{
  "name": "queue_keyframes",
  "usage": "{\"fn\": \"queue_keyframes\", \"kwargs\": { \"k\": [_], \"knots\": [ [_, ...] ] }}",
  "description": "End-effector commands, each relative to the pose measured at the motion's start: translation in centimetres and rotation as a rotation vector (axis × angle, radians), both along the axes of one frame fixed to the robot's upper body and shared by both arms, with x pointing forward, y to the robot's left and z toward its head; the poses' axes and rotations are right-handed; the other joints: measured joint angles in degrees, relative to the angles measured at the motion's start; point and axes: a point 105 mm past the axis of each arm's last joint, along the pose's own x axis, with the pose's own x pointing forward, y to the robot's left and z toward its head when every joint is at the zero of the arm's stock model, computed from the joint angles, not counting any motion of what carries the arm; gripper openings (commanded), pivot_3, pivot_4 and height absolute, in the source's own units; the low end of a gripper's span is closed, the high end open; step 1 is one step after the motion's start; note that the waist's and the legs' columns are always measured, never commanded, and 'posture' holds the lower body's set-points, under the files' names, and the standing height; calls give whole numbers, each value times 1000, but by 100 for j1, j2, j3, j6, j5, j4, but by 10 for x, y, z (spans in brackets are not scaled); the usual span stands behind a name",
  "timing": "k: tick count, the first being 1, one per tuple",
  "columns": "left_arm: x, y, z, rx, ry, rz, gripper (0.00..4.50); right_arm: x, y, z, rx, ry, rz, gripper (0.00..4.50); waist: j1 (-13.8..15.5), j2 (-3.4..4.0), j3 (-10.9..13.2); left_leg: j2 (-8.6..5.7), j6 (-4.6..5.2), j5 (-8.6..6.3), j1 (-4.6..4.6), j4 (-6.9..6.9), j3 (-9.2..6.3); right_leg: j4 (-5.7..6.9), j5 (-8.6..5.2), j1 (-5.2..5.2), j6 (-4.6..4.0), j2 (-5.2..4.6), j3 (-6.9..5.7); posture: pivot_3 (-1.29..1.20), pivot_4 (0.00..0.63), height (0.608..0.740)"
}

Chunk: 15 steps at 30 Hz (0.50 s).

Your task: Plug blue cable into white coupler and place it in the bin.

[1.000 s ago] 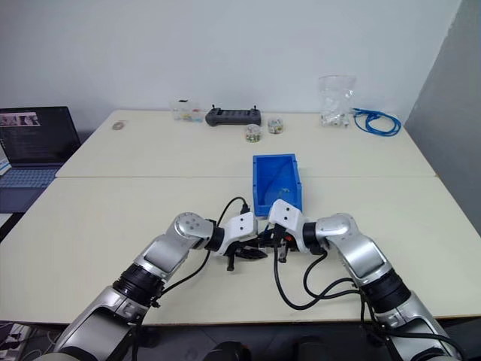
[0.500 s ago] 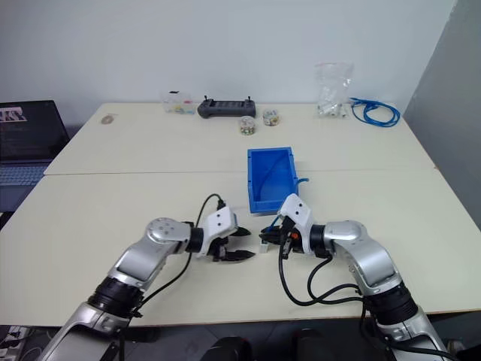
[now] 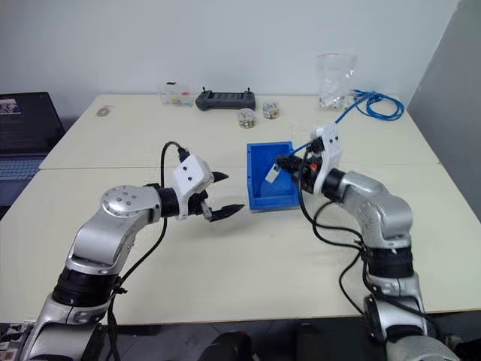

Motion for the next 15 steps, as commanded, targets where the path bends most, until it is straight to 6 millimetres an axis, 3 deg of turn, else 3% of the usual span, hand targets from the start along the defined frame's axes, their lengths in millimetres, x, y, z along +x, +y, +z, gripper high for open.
{"fn": "queue_keyframes", "kwargs": {
  "k": [1,6,15],
  "knots": [
    [10,-5,8,38,-81,11,4491,24,10,12,-64,-33,10,367,-9,0,1,3,-2,2,1,0,1,1,0,-1,0,2,0,0,150,740],
    [20,-9,11,47,-113,25,4500,38,5,8,-224,-18,72,1605,0,0,2,5,-2,2,3,-3,11,0,0,-3,0,5,6,0,150,740],
    [23,-1,10,31,-101,56,4500,18,-46,1,-379,17,152,3787,19,-3,3,-3,-13,8,-68,9,28,-5,-1,-65,1,-9,17,0,150,740]
  ]
}}
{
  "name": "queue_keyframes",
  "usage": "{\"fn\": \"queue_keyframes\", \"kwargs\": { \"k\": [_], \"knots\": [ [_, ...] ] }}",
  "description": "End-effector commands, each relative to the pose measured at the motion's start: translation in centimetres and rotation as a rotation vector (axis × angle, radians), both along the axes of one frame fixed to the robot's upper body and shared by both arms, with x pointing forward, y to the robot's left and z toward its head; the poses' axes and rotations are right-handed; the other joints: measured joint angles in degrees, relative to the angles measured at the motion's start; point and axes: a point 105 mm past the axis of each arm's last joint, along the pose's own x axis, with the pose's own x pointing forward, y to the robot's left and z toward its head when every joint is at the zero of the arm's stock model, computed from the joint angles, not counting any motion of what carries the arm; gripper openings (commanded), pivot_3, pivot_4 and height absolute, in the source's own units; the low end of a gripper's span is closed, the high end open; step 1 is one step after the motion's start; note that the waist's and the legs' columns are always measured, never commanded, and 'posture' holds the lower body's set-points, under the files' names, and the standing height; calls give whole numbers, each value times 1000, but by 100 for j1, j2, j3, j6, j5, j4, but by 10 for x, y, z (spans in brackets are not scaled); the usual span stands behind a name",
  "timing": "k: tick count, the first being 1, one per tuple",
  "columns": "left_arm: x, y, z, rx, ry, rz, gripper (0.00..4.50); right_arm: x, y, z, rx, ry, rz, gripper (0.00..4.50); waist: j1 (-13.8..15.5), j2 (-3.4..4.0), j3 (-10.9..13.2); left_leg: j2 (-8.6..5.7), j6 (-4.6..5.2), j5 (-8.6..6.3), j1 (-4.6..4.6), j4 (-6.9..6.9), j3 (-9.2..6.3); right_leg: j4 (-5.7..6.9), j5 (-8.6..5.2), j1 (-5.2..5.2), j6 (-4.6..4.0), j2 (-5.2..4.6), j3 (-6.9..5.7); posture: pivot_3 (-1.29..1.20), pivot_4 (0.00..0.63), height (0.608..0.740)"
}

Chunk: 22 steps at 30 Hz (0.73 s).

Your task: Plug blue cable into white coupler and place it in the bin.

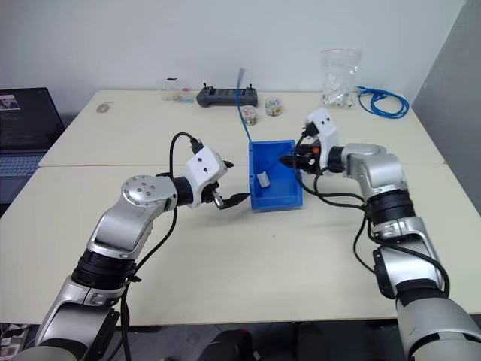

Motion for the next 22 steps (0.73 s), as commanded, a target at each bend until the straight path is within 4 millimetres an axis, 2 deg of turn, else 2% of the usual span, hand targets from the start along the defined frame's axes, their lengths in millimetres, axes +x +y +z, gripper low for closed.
{"fn": "queue_keyframes", "kwargs": {
  "k": [1,3,5,9,12,15,22],
  "knots": [
    [1,5,14,-22,-47,17,4500,-17,-15,9,-62,-45,71,4013,0,0,0,0,0,0,0,-2,0,0,0,-1,0,0,0,0,150,740],
    [1,8,14,-43,-38,28,4500,-28,-22,7,-113,-72,103,4451,0,-1,0,2,1,0,0,-3,0,3,0,-2,0,0,0,0,150,740],
    [1,13,15,-69,-33,48,4500,-41,-27,6,-167,-120,142,4451,-17,-1,1,2,1,0,0,-1,1,7,0,-2,0,1,0,0,150,740],
    [-2,35,10,-104,-22,125,4500,-72,-32,10,-73,-206,158,4451,-37,-3,2,13,3,-1,7,-1,2,13,0,-1,1,8,1,0,150,740],
    [-8,53,3,-71,-38,171,4500,-90,-46,-2,-64,-192,119,4451,-16,-3,2,17,2,-1,9,-2,0,19,1,-1,0,11,1,0,150,740],
    [-14,60,-1,-90,-35,171,4500,-108,-49,-8,-42,-170,117,4451,24,-5,3,11,2,-1,8,5,-2,19,3,3,3,7,1,0,150,740],
    [-20,59,-9,-119,21,135,4500,-112,-47,-7,-2,-159,86,4451,40,-7,5,12,33,-8,47,15,-9,6,10,55,8,8,-8,0,150,740]
  ]
}}
